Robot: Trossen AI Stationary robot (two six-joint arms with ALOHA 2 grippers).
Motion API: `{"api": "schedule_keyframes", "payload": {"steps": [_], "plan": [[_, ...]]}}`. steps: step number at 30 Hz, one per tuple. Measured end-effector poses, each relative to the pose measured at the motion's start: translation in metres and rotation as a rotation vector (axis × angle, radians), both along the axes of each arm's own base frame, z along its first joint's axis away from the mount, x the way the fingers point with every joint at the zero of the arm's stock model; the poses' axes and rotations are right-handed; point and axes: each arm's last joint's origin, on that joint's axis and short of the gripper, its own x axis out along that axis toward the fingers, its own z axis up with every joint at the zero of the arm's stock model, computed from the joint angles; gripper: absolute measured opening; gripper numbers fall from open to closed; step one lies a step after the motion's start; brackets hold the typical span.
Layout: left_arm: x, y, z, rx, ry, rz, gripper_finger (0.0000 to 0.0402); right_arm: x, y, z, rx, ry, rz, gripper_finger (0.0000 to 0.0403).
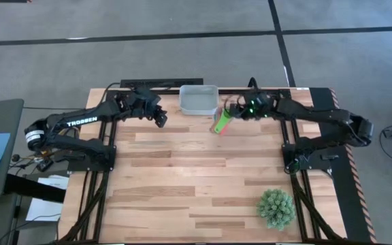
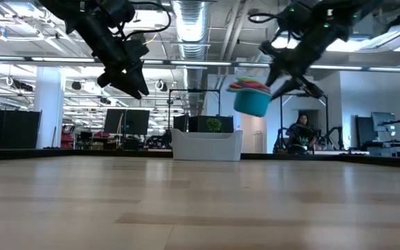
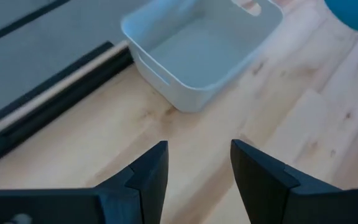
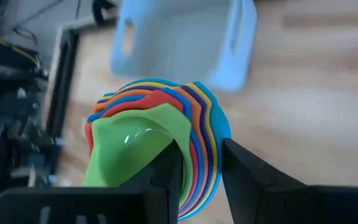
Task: Nest measuring cups in basket
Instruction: Put the nested measuring cups into the gray bin
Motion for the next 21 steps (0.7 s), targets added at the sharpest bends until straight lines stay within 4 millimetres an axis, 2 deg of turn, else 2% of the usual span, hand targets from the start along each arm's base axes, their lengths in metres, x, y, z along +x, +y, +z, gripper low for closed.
{"api": "schedule_keyframes", "payload": {"steps": [6,12,15,21], "plan": [[-0.010,0.020,0.003,0.044,-0.010,-0.001,0.0162,0.036,-0.040,0.014,-0.035,0.010,-0.058,0.0118],[-0.025,0.039,0.003,0.070,0.009,0.000,0.0162,0.080,-0.073,0.011,-0.011,0.010,-0.181,0.0118],[-0.032,0.047,0.003,0.076,0.016,0.001,0.0162,0.101,-0.087,0.006,0.009,0.003,-0.225,0.0118],[-0.045,0.059,0.003,0.092,0.029,0.002,0.0162,0.132,-0.107,-0.019,0.082,0.015,-0.318,0.0118]]}}
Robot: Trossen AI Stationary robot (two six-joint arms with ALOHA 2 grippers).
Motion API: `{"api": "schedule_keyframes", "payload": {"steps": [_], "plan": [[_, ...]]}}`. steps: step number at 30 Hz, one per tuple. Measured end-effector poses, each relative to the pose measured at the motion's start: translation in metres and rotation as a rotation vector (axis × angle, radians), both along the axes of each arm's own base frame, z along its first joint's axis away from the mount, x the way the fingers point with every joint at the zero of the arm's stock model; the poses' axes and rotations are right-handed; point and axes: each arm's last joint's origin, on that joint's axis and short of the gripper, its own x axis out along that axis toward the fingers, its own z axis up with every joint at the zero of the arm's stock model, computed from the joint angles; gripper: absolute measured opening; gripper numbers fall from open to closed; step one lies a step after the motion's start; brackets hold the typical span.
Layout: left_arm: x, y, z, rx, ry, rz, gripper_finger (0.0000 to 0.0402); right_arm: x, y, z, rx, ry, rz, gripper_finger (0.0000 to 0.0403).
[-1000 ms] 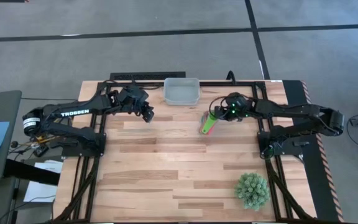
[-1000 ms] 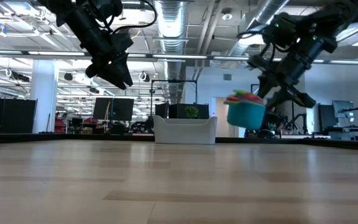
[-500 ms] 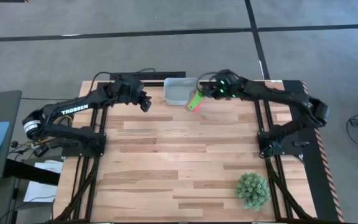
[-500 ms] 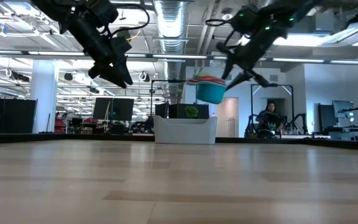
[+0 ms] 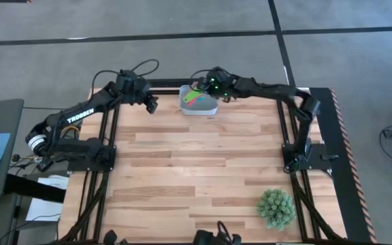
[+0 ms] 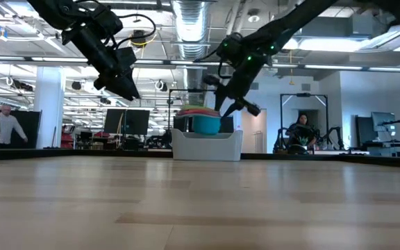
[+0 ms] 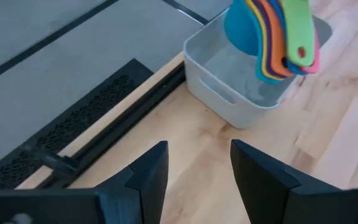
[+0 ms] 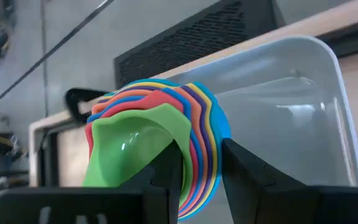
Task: Nest measuring cups in basket
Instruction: Put the nested measuring cups into the gray bin, then return to Home Position
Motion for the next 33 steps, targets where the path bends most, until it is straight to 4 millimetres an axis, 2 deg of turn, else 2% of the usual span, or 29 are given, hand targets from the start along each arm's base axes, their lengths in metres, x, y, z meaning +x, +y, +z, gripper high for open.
{"api": "schedule_keyframes", "payload": {"steps": [8,14,18,26,29,33], "plan": [[-0.014,0.009,-0.003,0.011,0.057,0.021,0.0162,0.008,-0.004,-0.026,0.057,0.066,-0.113,0.0118],[-0.019,0.013,-0.002,0.019,0.056,0.022,0.0162,0.006,-0.004,-0.027,0.046,0.104,-0.130,0.0124],[-0.021,0.016,-0.002,0.021,0.049,0.038,0.0162,0.005,-0.003,-0.028,0.040,0.123,-0.117,0.0152],[-0.023,0.016,-0.002,0.011,0.051,0.048,0.0162,0.007,0.001,-0.028,0.045,0.129,-0.107,0.0238],[-0.023,0.016,-0.002,0.004,0.048,0.052,0.0162,0.006,0.006,-0.019,0.034,0.124,-0.092,0.0248],[-0.029,0.012,0.009,0.008,-0.037,0.014,0.0161,-0.001,0.018,0.017,-0.068,0.111,-0.032,0.0248]]}}
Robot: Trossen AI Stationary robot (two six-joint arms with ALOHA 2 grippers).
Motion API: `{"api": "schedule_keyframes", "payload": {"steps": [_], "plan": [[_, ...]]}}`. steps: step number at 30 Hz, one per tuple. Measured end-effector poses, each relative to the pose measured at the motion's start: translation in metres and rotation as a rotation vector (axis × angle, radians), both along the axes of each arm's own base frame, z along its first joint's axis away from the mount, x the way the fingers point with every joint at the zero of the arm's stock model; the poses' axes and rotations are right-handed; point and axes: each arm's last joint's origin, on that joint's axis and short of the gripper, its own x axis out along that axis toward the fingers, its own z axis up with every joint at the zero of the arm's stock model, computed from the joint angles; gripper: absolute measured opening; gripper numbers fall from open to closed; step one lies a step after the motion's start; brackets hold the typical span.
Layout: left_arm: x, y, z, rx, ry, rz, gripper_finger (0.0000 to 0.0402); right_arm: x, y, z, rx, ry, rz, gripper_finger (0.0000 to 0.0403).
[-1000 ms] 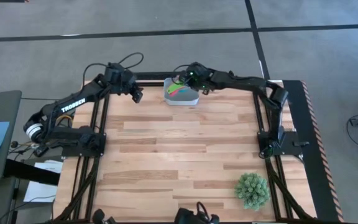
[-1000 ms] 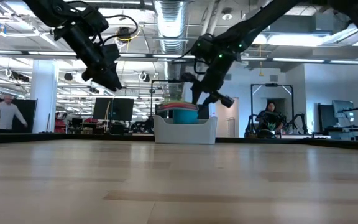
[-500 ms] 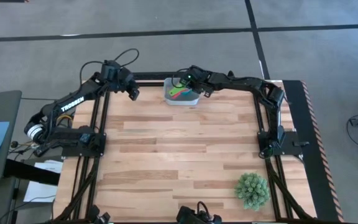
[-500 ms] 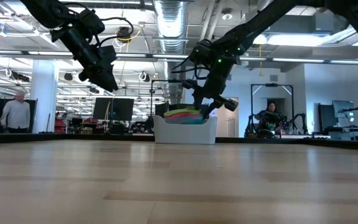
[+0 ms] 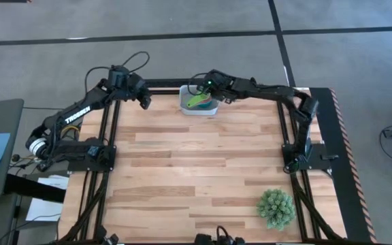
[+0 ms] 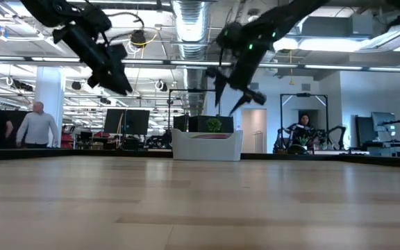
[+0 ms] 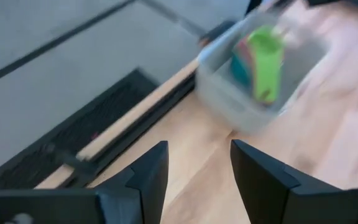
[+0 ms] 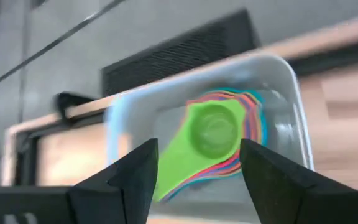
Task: Nest measuring cups in basket
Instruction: Return to Home Position
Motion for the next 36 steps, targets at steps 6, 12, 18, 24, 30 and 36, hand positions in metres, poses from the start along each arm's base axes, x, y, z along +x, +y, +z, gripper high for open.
{"api": "schedule_keyframes", "payload": {"steps": [6,12,18,24,30,36], "plan": [[-0.016,-0.017,0.031,0.044,-0.204,-0.108,0.0136,-0.016,0.033,0.066,-0.261,0.034,0.282,0.0236],[-0.019,-0.053,0.052,0.116,-0.377,-0.315,0.0073,-0.027,0.092,0.116,-0.508,0.034,0.743,0.0177],[-0.018,-0.088,0.031,0.176,-0.629,-0.354,0.0006,-0.045,0.148,0.136,-0.693,-0.094,1.134,0.0065],[-0.026,-0.106,0.013,0.249,-0.737,-0.443,0.0002,-0.085,0.177,0.130,-0.776,-0.233,1.211,0.0016],[-0.029,-0.112,0.002,0.239,-0.658,-0.544,0.0005,-0.131,0.185,0.117,-0.848,-0.269,1.207,0.0010],[-0.029,-0.114,-0.008,0.193,-0.589,-0.543,0.0002,-0.158,0.194,0.095,-0.806,-0.170,1.295,0.0006]]}}
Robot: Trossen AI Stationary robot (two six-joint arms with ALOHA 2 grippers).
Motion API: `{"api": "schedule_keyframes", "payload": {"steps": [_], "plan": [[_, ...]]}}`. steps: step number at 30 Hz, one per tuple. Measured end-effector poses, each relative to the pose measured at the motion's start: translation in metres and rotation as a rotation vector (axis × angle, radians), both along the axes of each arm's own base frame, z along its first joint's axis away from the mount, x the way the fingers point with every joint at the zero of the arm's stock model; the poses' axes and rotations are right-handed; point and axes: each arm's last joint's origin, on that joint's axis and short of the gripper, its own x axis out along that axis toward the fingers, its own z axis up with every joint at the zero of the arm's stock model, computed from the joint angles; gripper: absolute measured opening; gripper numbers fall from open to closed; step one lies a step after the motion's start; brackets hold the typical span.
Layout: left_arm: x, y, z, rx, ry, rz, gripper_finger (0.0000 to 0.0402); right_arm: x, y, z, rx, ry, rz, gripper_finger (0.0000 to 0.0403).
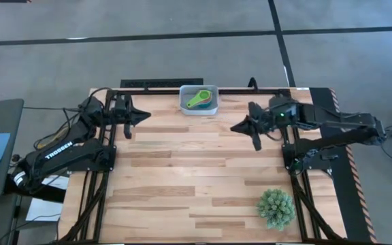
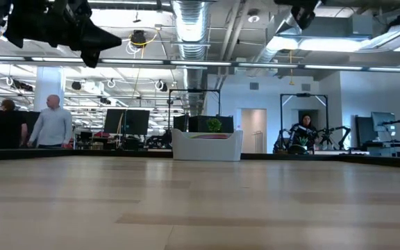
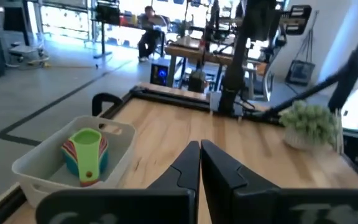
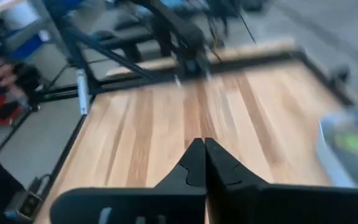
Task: Nest measuring cups in basket
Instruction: Return to Home Position
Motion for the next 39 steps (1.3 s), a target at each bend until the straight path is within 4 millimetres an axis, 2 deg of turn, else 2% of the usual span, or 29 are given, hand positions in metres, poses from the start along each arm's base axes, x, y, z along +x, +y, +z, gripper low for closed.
{"api": "schedule_keyframes", "payload": {"steps": [2,5,10,14,19,28,39], "plan": [[-0.001,-0.002,-0.007,0.021,0.011,-0.003,0.0001,-0.004,0.004,-0.005,-0.085,-0.089,0.045,0.0005],[-0.003,-0.006,-0.018,0.039,0.010,0.003,0.0000,-0.011,0.007,-0.020,-0.116,-0.172,0.064,0.0005],[-0.009,-0.013,-0.043,0.017,0.021,0.011,0.0000,-0.022,0.004,-0.052,-0.119,-0.165,0.040,0.0004],[-0.013,-0.016,-0.053,0.029,0.014,0.023,0.0000,-0.033,0.000,-0.070,-0.122,-0.199,0.014,0.0005],[-0.016,-0.018,-0.063,0.046,0.017,0.039,0.0000,-0.046,-0.005,-0.086,-0.081,-0.295,0.014,0.0004],[-0.018,-0.020,-0.086,0.029,0.021,0.032,0.0000,-0.063,-0.007,-0.108,-0.049,-0.365,0.018,0.0004],[-0.022,-0.024,-0.083,0.094,-0.050,0.031,0.0000,-0.074,-0.004,-0.142,0.025,-0.447,0.023,0.0005]]}}
